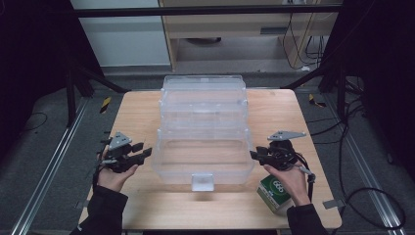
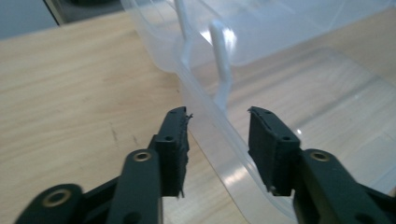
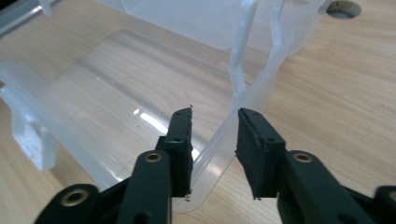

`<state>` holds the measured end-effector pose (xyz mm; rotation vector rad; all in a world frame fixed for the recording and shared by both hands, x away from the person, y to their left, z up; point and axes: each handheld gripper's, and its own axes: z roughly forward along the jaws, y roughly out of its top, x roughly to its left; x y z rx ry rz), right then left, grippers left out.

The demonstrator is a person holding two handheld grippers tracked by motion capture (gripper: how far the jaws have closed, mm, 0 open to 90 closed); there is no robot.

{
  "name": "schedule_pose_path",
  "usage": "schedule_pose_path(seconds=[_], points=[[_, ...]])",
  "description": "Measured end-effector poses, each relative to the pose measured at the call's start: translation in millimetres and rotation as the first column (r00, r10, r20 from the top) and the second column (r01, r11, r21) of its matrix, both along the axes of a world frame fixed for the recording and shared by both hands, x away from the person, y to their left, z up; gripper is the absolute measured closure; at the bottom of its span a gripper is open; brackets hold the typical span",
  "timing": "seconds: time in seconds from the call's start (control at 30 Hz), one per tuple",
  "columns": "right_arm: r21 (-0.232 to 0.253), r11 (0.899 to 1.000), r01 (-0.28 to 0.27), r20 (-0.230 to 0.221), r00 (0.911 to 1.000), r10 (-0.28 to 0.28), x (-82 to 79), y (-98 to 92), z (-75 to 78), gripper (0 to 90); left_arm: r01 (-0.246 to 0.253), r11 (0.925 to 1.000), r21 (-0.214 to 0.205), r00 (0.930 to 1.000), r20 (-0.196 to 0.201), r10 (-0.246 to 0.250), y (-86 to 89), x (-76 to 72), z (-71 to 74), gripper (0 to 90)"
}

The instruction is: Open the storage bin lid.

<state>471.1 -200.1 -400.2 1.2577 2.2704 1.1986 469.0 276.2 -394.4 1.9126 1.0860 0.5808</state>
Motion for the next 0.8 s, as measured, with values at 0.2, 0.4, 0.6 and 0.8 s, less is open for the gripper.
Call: schedule_pose_path(seconds=[0.2,0.4,0.6,0.8], points=[[-0.026,1.0,0.008,-0.006,1.0,-0.008,-9.0,-9.4,9.9,43.9,-0.075,0.9972,0.003,0.997,0.018,0.075,18.7,1.7,1.7,42.9],[-0.054,0.999,0.005,-0.039,0.9992,-0.007,-18.4,-19.7,11.6,32.0,-0.119,0.9929,-0.007,0.9929,0.009,0.119,30.9,6.3,-4.9,38.7],[-0.136,0.99,-0.026,-0.068,0.9975,0.017,-23.8,-20.7,12.7,21.3,-0.147,0.9891,-0.001,0.9891,0.008,0.147,34.9,8.8,-7.7,35.3],[-0.192,0.981,-0.037,-0.095,0.9953,0.019,-27.5,-23.4,19.8,17.7,-0.159,0.9873,0.006,0.9873,-0.007,0.159,37.4,10.7,-11.0,33.2]])
